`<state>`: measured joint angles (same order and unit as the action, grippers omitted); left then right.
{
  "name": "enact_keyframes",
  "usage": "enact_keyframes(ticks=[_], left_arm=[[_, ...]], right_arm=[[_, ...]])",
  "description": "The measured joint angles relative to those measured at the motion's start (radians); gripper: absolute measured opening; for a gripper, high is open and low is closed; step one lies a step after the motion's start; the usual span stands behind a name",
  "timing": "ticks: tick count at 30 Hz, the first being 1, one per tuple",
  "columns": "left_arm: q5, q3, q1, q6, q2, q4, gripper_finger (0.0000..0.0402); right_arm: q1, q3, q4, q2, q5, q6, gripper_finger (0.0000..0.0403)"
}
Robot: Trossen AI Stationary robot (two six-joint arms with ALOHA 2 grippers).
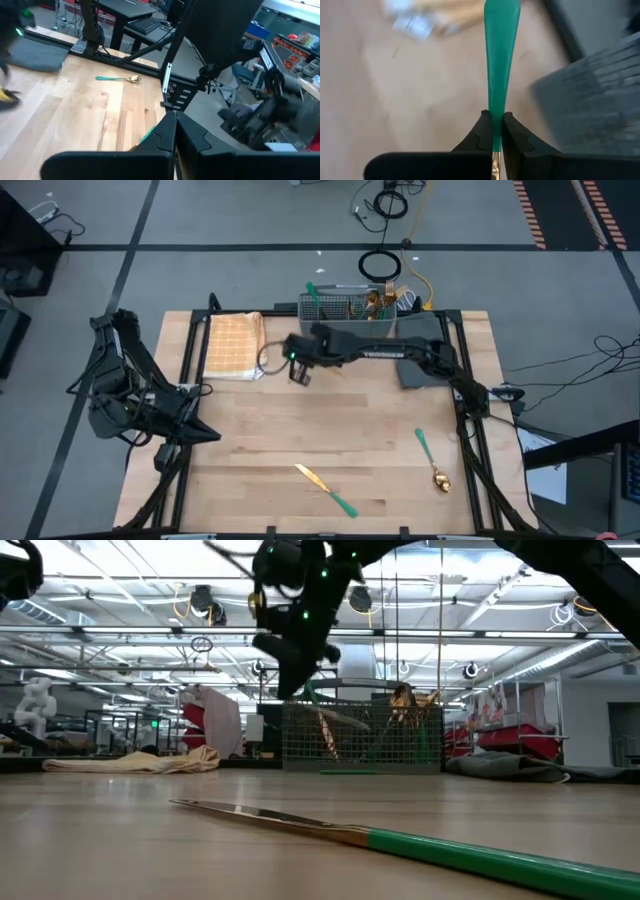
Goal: Sort silverware
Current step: Put the knife into the middle left section of the dish rack
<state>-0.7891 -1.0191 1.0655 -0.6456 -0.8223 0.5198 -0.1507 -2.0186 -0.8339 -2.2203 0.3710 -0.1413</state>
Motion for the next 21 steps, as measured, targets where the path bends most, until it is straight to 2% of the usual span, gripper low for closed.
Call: enact_keyframes(ticks=[5, 10, 17, 21], left_arm=[[0.0, 0.0, 0.024, 0.0, 0.0, 0.009, 0.001], [-0.003, 0.0, 0.049, 0.0, 0.0, 0.017, 0.001], [-0.035, 0.0, 0.074, 0.005, 0.0, 0.033, 0.001], [-0.04, 0.0, 0.076, 0.005, 0.0, 0.048, 0.001]], right_arm=[[-0.053, 0.024, 0.171, 0.096, 0.032, 0.034, 0.0], [-0.096, 0.121, 0.415, 0.225, 0.097, 0.12, 0.0], [-0.192, 0.44, 0.923, 0.386, 0.075, 0.196, 0.0], [-0.249, 0.627, 1.125, 0.424, 0.047, 0.18, 0.0]])
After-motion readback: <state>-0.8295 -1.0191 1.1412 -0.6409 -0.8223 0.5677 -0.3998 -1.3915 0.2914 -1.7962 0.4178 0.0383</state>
